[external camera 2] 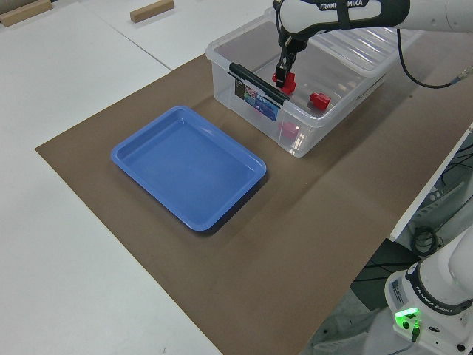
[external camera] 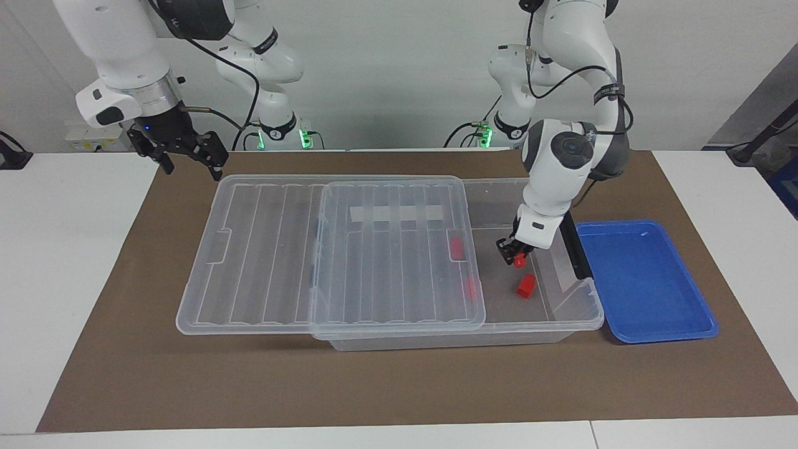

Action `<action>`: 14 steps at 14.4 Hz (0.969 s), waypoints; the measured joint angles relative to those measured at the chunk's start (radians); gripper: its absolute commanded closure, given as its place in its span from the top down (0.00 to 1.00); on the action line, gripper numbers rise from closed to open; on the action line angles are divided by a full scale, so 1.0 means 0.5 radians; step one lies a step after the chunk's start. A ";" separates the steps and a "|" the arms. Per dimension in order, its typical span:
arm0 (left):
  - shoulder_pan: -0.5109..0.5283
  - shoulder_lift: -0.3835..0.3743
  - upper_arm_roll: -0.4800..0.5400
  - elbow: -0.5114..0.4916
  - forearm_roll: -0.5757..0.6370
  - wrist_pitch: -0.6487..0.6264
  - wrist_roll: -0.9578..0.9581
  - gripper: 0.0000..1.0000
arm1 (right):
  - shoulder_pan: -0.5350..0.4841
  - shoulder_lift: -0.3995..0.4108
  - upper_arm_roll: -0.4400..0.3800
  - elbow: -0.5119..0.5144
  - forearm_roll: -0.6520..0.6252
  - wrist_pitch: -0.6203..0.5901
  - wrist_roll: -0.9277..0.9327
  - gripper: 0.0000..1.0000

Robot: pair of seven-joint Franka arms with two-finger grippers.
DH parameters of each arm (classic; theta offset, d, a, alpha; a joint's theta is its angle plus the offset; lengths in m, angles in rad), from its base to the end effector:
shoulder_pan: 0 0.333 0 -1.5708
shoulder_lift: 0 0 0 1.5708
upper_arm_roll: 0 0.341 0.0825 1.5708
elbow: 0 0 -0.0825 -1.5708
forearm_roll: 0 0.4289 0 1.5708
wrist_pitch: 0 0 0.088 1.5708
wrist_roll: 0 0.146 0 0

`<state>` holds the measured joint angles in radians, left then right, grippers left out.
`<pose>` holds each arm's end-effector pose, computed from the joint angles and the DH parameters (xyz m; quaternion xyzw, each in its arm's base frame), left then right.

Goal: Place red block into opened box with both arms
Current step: 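Carry the red block into the open box with the left gripper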

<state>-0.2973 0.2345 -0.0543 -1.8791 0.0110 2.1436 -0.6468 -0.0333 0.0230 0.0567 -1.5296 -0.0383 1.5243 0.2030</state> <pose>0.6219 -0.2260 0.3515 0.9893 0.1450 0.0126 0.0087 0.6014 0.0080 0.6140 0.9956 -0.0903 -0.0120 0.0200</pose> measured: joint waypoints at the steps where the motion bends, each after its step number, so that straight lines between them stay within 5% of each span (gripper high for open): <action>1: -0.042 -0.024 -0.001 -0.059 0.018 0.054 -0.058 0.00 | -0.001 0.000 -0.002 -0.001 0.000 -0.009 0.000 1.00; 6: -0.077 -0.091 0.023 -0.452 0.097 0.503 -0.116 0.00 | -0.003 0.000 -0.010 -0.003 0.000 -0.013 0.000 1.00; 10: -0.059 -0.091 0.038 -0.513 0.129 0.570 -0.108 0.00 | -0.003 0.000 -0.010 -0.005 0.000 0.009 0.000 0.90; 12: -0.059 -0.068 0.037 -0.526 0.134 0.617 -0.108 0.00 | -0.003 0.000 -0.010 -0.010 0.000 0.065 0.000 0.71; 14: -0.059 -0.011 0.032 -0.533 0.137 0.690 -0.107 0.00 | -0.003 0.000 -0.011 -0.016 0.000 0.113 0.000 0.27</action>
<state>-0.3269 0.2292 -0.0382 -2.1457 0.0796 2.4887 -0.7005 -0.0346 0.0232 0.0514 -1.5375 -0.0383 1.5810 0.2030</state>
